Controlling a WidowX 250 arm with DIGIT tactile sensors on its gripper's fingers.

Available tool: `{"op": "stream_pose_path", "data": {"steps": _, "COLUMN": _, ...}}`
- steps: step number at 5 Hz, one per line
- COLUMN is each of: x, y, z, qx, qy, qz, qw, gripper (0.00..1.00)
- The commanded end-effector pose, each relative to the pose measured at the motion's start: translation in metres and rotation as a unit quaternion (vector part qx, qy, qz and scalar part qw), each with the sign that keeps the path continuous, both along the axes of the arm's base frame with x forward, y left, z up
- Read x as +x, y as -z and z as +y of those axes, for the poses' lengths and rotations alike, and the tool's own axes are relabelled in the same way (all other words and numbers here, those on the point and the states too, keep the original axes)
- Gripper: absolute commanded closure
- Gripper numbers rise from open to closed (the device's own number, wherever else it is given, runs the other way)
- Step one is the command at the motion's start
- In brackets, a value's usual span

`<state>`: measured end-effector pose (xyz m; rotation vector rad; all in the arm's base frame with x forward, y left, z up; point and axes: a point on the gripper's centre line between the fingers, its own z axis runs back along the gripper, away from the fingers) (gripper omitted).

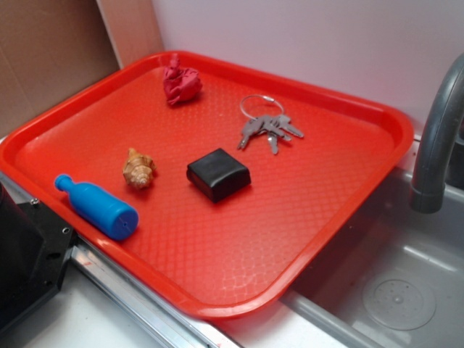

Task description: Grab the red paper.

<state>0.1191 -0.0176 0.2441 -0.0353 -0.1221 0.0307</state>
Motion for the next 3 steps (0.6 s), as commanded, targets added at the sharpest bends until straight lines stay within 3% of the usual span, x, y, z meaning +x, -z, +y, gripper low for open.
{"op": "stream_pose_path", "data": {"steps": 1, "x": 0.000, "y": 0.000, "z": 0.000, "qx": 0.000, "qy": 0.000, "qz": 0.000, "qw": 1.000, "gripper": 0.00}}
{"op": "stream_pose_path", "data": {"steps": 2, "x": 0.036, "y": 0.032, "z": 0.037, "qx": -0.019, "qy": 0.011, "qz": -0.039, "qw": 0.999, "gripper": 0.00}}
{"op": "stream_pose_path", "data": {"steps": 3, "x": 0.081, "y": 0.058, "z": 0.070, "qx": -0.009, "qy": -0.009, "qz": -0.068, "qw": 0.998, "gripper": 0.00}}
